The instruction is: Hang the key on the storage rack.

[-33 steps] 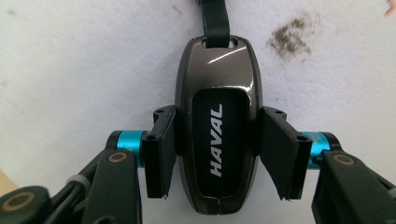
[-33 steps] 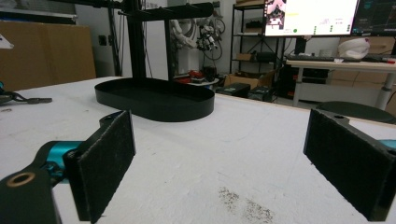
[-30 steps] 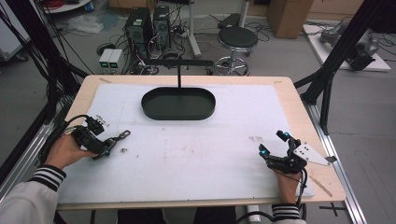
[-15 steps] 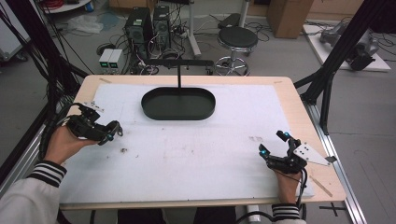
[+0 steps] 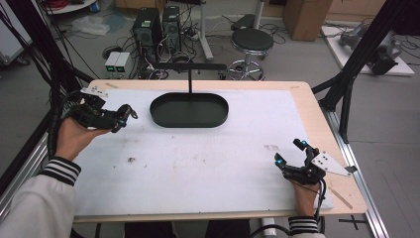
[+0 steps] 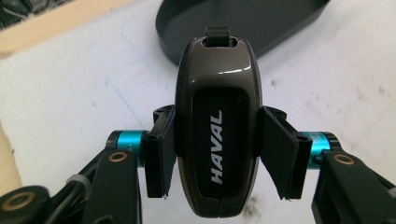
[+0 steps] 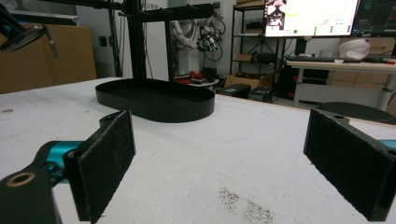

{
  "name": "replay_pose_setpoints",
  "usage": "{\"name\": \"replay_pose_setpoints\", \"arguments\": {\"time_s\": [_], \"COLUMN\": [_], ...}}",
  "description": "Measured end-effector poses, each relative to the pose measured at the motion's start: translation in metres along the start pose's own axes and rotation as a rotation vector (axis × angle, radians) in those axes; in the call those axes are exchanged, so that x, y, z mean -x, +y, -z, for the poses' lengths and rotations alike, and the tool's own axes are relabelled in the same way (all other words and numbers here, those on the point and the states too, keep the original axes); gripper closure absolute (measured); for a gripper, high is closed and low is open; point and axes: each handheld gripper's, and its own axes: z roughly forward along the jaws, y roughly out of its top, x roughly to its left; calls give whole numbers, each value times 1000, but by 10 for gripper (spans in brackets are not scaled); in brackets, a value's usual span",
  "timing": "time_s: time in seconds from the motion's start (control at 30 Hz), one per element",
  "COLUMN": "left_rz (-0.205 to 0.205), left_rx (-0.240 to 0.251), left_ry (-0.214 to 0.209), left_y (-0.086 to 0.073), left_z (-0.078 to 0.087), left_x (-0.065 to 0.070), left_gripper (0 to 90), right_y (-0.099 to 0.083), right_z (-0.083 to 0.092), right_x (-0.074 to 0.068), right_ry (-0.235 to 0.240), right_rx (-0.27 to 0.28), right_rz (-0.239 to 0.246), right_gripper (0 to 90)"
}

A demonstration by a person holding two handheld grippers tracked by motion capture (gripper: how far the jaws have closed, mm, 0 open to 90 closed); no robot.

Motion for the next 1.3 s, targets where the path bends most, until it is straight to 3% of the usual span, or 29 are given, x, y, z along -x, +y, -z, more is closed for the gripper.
{"name": "replay_pose_setpoints", "arguments": {"time_s": [0.3,0.33,0.43,0.53,0.67,1.1,1.3], "left_rz": [1,11,14,-5,0,-6,-6], "left_rx": [54,75,93,99,108,114,116], "left_ry": [17,13,11,19,17,51,29], "left_y": [34,45,59,74,88,116,123], "left_z": [-4,-6,-9,-12,-16,-30,-35], "left_x": [5,6,8,10,11,9,8], "left_gripper": [486,486,486,486,486,486,486], "right_y": [0,0,0,0,0,0,0], "right_z": [0,0,0,0,0,0,0], "right_x": [0,0,0,0,0,0,0], "right_ry": [-1,-1,1,1,0,-1,-1], "right_rx": [2,2,3,4,4,1,2], "right_rz": [-6,-6,0,1,2,-5,-4], "right_gripper": [81,81,81,81,81,81,80]}}
